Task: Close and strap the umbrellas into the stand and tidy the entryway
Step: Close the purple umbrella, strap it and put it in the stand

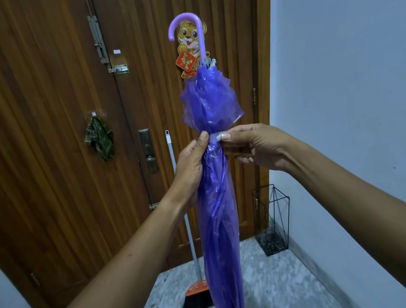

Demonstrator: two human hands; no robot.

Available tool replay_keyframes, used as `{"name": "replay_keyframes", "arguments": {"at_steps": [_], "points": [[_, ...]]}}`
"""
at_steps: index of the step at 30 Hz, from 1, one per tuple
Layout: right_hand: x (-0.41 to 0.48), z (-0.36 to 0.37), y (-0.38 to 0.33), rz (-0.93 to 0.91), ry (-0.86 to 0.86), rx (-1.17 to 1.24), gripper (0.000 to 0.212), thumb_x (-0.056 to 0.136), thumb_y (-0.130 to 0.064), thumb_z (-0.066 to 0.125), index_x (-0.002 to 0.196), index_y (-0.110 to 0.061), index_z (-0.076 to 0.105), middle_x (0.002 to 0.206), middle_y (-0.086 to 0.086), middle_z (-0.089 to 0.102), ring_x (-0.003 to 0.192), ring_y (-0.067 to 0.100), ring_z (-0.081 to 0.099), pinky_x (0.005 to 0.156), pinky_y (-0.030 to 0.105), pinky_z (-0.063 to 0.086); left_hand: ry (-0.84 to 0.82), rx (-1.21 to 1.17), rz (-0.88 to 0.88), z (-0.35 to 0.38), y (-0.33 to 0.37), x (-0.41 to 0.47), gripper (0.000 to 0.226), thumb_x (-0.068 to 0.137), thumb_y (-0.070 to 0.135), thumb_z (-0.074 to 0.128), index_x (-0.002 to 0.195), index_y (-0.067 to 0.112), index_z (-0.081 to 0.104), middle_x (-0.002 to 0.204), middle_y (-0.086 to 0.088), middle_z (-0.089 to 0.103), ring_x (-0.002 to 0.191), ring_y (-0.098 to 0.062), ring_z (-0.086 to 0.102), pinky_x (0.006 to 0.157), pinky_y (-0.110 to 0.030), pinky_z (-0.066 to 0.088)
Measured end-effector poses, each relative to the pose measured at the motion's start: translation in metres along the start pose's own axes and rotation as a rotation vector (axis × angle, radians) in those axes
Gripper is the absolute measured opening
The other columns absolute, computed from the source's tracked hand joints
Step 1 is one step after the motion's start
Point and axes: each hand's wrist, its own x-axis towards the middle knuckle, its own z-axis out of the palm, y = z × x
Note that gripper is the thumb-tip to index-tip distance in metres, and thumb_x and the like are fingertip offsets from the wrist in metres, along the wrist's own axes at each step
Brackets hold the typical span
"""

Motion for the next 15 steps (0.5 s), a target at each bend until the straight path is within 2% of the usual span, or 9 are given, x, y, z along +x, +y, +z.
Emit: {"name": "replay_keyframes", "arguments": {"at_steps": [6, 10, 15], "points": [[-0.0003, -0.0004, -0.0012, -0.007, 0.0, -0.005, 0.024, 0.068, -0.027, 0.081, 0.088, -0.015, 0.075, 0.087, 0.0, 0.075, 0.087, 0.014, 0.07, 0.08, 0.032, 0.045, -0.006, -0.015, -0.018, -0.0017, -0.001, 0.0002, 0.049, 0.098, 0.039, 0.054, 0.129, 0.003, 0.061, 0.103, -0.01, 0.069, 0.087, -0.019, 0.067, 0.081, -0.03, 0.056], [0.0007, -0.0018, -0.001, -0.009, 0.011, -0.015, 0.014, 0.075, -0.023, 0.08, 0.086, -0.016, 0.074, 0.088, 0.0, 0.075, 0.088, 0.012, 0.071, 0.084, 0.033, 0.045, 0.014, -0.024, -0.032, 0.0001, 0.0005, 0.0008, 0.038, 0.099, 0.036, 0.054, 0.116, 0.004, 0.069, 0.092, -0.006, 0.073, 0.081, -0.015, 0.068, 0.077, -0.025, 0.057], [-0.004, 0.0021, -0.0018, -0.003, -0.016, 0.009, 0.022, 0.069, -0.028, 0.081, 0.086, -0.017, 0.073, 0.093, 0.001, 0.075, 0.091, 0.013, 0.071, 0.084, 0.033, 0.046, 0.022, -0.026, 0.001, 0.0032, 0.0083, -0.0062, 0.03, 0.102, 0.03, 0.052, 0.106, 0.006, 0.071, 0.082, -0.002, 0.074, 0.072, -0.011, 0.068, 0.069, -0.022, 0.056]]}}
